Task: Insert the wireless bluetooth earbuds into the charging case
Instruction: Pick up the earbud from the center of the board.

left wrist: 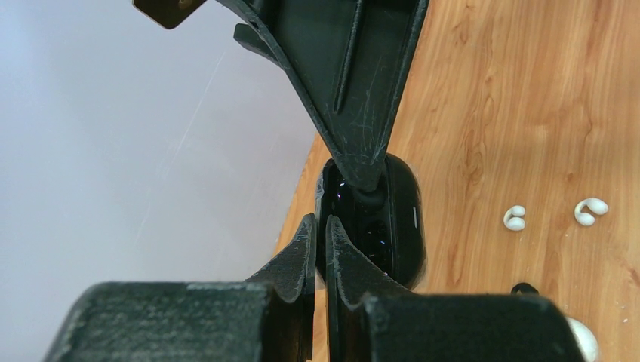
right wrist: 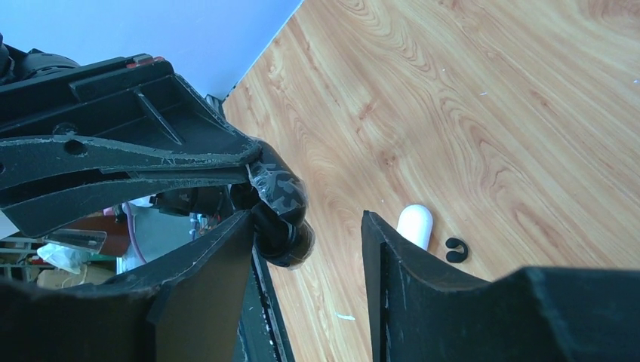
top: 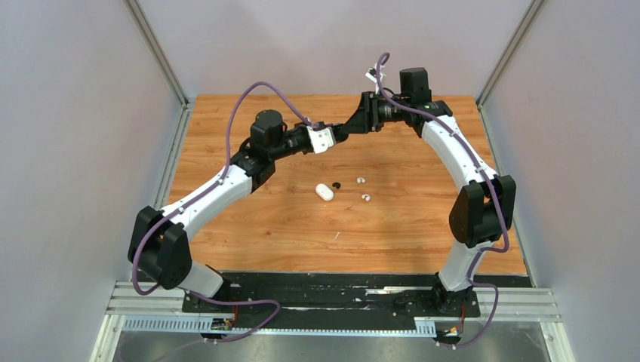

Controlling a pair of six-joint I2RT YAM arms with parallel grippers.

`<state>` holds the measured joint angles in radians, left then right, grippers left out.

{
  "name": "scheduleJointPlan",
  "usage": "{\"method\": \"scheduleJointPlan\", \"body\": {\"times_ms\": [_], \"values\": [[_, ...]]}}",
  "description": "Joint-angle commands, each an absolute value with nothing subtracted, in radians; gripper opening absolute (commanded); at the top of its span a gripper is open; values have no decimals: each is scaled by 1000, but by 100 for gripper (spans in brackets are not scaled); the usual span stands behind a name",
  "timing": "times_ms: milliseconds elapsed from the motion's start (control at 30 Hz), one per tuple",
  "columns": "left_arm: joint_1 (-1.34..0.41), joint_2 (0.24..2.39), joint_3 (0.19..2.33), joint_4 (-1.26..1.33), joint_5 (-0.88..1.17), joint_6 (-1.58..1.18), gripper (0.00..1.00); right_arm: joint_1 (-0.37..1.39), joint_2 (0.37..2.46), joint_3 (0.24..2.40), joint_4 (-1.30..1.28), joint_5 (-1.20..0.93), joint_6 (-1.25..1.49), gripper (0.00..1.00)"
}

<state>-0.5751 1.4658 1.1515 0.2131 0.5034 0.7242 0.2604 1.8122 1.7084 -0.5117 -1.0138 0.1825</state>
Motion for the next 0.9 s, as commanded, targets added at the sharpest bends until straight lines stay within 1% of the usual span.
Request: {"method": "scheduleJointPlan", "body": {"times_ms": [0, 400, 500, 600, 733, 800, 867], "values": [[-576, 1418, 1147, 284, 515, 721, 0, 258, 1806, 1705, -467, -1000, 218, 53], [-577, 1419, 1143, 263, 469, 714, 0, 259, 1796, 1700, -512, -983, 185, 54], [-578, 1420, 1142, 254, 468, 715, 0, 259, 1794, 1723, -508, -1017, 189, 58], [-577, 1421, 1140, 239, 450, 719, 0, 245, 1779, 1776, -500, -1065, 180, 64], [-577, 1403, 1122, 206, 395, 730, 0, 187, 1755, 1796, -500, -1131, 175, 70], [-576, 1384, 1102, 189, 365, 735, 0, 158, 1746, 1772, -498, -1142, 156, 70], [-570, 1361, 1081, 168, 338, 726, 0, 140, 1740, 1729, -501, -1126, 97, 67]]}}
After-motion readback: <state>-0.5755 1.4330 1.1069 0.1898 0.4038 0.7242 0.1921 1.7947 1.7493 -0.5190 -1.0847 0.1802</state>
